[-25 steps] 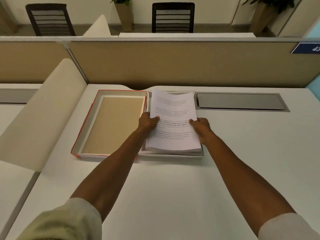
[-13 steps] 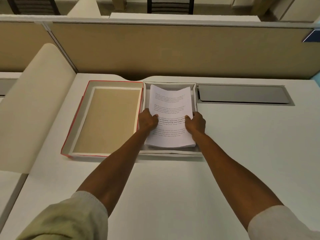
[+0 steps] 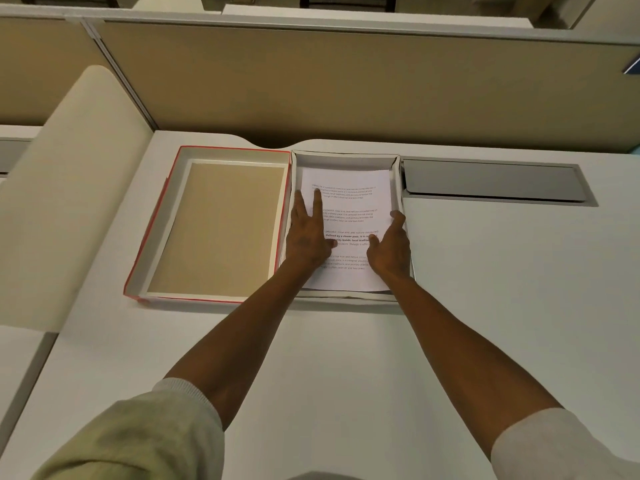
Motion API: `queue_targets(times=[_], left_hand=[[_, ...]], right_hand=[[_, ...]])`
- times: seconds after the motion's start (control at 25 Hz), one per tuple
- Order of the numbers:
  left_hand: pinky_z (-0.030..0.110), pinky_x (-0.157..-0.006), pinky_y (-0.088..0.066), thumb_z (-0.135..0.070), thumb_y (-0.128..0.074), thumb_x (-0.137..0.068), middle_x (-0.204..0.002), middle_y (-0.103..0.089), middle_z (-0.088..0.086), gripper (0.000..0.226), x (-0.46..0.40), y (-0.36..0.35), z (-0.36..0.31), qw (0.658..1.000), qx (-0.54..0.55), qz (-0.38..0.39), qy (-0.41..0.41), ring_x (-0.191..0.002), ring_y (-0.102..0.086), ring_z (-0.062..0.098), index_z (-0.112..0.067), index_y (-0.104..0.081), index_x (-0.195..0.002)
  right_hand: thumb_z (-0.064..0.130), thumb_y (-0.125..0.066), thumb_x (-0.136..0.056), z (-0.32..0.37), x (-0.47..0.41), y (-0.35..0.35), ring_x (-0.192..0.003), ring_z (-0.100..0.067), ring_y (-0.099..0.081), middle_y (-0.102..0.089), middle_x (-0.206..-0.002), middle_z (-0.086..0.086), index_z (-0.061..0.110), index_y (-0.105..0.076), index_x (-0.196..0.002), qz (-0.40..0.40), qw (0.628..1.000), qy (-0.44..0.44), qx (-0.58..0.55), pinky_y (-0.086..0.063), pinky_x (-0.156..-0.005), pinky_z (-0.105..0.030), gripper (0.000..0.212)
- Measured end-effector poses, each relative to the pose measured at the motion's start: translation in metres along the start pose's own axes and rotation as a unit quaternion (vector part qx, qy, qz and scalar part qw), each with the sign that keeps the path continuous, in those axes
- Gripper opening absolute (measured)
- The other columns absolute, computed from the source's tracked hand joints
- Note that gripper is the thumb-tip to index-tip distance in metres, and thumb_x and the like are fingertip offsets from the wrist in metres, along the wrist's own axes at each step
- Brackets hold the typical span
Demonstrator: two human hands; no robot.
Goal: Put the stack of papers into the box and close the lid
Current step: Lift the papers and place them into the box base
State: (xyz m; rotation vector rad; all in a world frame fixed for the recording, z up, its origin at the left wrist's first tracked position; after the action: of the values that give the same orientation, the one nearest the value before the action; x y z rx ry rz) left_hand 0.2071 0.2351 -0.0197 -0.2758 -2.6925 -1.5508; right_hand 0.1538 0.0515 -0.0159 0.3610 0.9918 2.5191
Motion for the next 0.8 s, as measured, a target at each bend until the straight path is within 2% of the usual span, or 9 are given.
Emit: queue_targets(times=[0.08,0.16,0.24,0.36,0.44,0.6,0.8], left_hand=[[0.048,-0.122,-0.026,-0.037,-0.077,-0.086,-0.170,-0.007,0.011,0.093,0.002,0.001,-0.006,0.997,-0.067,-0.025,-0.036,-0.157,-0.011,0.037,-0.023,-0.021,-0.159],[0.045,-0.118,-0.034,-0.037,-0.074,-0.089,-0.158,-0.036,0.014,0.063,0.005,-0.002,-0.005,0.992,-0.111,-0.030,-0.054,-0.148,-0.030,0.035,-0.014,-0.049,-0.141],[0.041,-0.111,-0.041,-0.036,-0.069,-0.092,-0.142,-0.053,0.011,0.046,0.009,-0.005,-0.002,0.993,-0.101,-0.027,-0.056,-0.134,-0.044,0.031,-0.010,-0.058,-0.128],[0.042,-0.113,-0.039,-0.033,-0.064,-0.096,-0.143,-0.053,0.010,0.043,0.014,-0.008,-0.002,0.995,-0.073,-0.021,-0.059,-0.136,-0.044,0.030,-0.010,-0.055,-0.131],[0.043,-0.119,-0.034,-0.034,-0.060,-0.099,-0.150,-0.047,0.011,0.046,0.017,-0.010,-0.002,0.996,-0.066,-0.005,-0.058,-0.142,-0.038,0.031,-0.010,-0.051,-0.137],[0.045,-0.125,-0.021,-0.038,-0.054,-0.102,-0.166,-0.028,0.009,0.059,0.024,-0.008,-0.002,0.996,-0.038,0.031,-0.068,-0.155,-0.020,0.030,-0.012,-0.039,-0.153],[0.047,-0.125,-0.024,-0.042,-0.055,-0.100,-0.164,-0.034,0.006,0.057,0.044,0.011,0.009,0.996,0.021,-0.027,-0.083,-0.154,-0.025,0.028,-0.016,-0.045,-0.151]], right_hand=[[0.015,-0.070,-0.090,0.006,0.008,0.000,-0.125,-0.031,-0.055,-0.047,-0.145,-0.015,0.015,-0.031,-0.142,-0.002,0.999,0.035,0.018,-0.052,-0.095,-0.040,0.066],[0.022,-0.071,-0.089,0.010,0.016,-0.002,-0.135,-0.032,-0.045,-0.037,-0.153,-0.015,0.016,-0.035,-0.143,0.001,0.995,0.075,0.067,-0.049,-0.103,-0.043,0.065],[0.029,-0.069,-0.090,0.012,0.024,-0.002,-0.142,-0.033,-0.037,-0.034,-0.157,-0.016,0.014,-0.045,-0.140,0.004,0.986,0.110,0.126,-0.044,-0.109,-0.044,0.057],[0.038,-0.064,-0.093,0.008,0.032,-0.006,-0.143,-0.031,-0.037,-0.043,-0.153,-0.015,0.009,-0.056,-0.134,0.046,0.973,0.136,0.184,-0.038,-0.114,-0.043,0.051],[0.040,-0.060,-0.095,0.004,0.034,-0.010,-0.145,-0.029,-0.034,-0.043,-0.154,-0.013,0.009,-0.054,-0.139,0.083,0.965,0.140,0.206,-0.034,-0.117,-0.042,0.054],[0.042,-0.058,-0.096,0.011,0.038,-0.006,-0.146,-0.028,-0.032,-0.039,-0.157,-0.012,0.010,-0.050,-0.143,0.089,0.969,0.138,0.184,-0.033,-0.116,-0.040,0.057],[0.043,-0.062,-0.094,0.042,0.050,-0.016,-0.141,-0.027,-0.040,-0.045,-0.153,-0.009,0.014,-0.053,-0.140,0.079,0.974,0.170,0.128,-0.037,-0.113,-0.040,0.055]])
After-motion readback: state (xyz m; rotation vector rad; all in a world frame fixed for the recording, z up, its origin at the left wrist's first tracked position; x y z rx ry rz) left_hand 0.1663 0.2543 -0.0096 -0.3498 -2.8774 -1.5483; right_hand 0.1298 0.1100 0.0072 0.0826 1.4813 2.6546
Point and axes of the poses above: each hand's wrist, its own x-axis away from the middle knuckle, its own y-axis out of the back of the hand, z = x × y, the point moved 8 cm from there along -x, towards the middle knuckle
